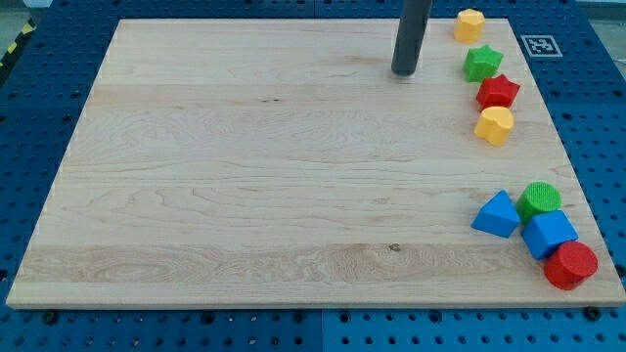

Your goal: Push the green star into the red star

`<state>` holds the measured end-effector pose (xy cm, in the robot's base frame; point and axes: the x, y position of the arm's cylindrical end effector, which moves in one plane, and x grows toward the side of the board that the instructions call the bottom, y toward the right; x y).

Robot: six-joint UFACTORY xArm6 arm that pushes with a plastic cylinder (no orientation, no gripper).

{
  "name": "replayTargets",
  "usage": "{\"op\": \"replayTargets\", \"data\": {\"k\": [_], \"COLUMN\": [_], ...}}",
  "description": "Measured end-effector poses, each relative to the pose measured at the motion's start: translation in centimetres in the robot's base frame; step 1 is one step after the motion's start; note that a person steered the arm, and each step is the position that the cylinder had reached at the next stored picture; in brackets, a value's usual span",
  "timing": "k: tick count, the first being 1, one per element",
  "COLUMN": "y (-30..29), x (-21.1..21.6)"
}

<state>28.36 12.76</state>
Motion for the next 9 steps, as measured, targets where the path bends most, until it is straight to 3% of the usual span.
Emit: {"op": "replayTargets", "data": {"k": [3, 4, 9], "y": [11.6, 11.2, 11.1], "x": [-2.3, -2.3, 7.8]}}
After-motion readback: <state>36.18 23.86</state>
